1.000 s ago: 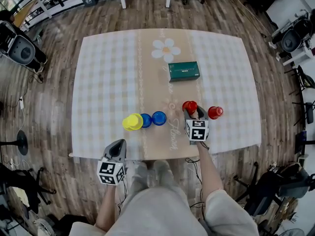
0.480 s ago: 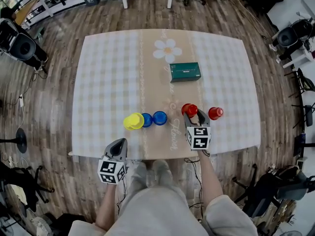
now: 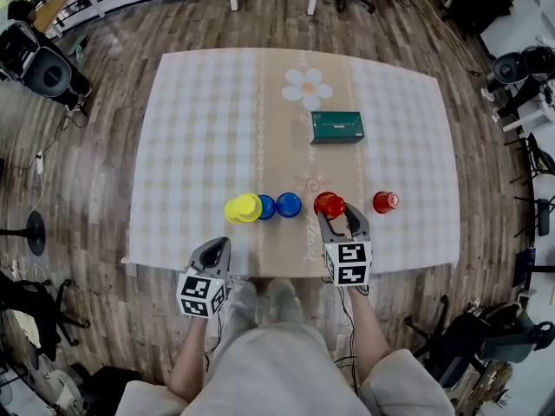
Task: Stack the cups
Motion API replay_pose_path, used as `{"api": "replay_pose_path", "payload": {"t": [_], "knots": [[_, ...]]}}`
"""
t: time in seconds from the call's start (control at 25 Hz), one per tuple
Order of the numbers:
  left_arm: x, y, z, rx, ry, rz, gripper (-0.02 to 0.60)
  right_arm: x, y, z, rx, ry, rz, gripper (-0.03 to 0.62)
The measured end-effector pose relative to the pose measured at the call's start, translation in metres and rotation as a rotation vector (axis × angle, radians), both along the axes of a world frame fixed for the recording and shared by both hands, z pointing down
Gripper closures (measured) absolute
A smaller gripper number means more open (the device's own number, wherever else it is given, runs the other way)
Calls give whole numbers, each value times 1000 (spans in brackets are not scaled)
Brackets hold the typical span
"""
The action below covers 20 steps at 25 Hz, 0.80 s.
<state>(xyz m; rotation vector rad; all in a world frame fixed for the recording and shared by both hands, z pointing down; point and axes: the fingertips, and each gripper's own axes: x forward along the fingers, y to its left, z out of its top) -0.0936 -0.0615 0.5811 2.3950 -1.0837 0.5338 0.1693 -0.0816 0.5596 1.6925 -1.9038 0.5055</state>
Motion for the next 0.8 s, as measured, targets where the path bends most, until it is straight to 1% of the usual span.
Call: {"api": "replay_pose_path", "payload": {"t": [0.24, 0.56, 0.8], "knots": [[7, 2, 0, 4, 7, -21, 569, -16, -6, -4, 1, 4, -61, 359], [-17, 1, -3, 8, 5, -72, 569, -69, -19, 5, -22, -17, -163, 359], [-36, 0, -3, 8, 5, -108, 569, -95, -28, 10, -31, -19, -214, 359]]}}
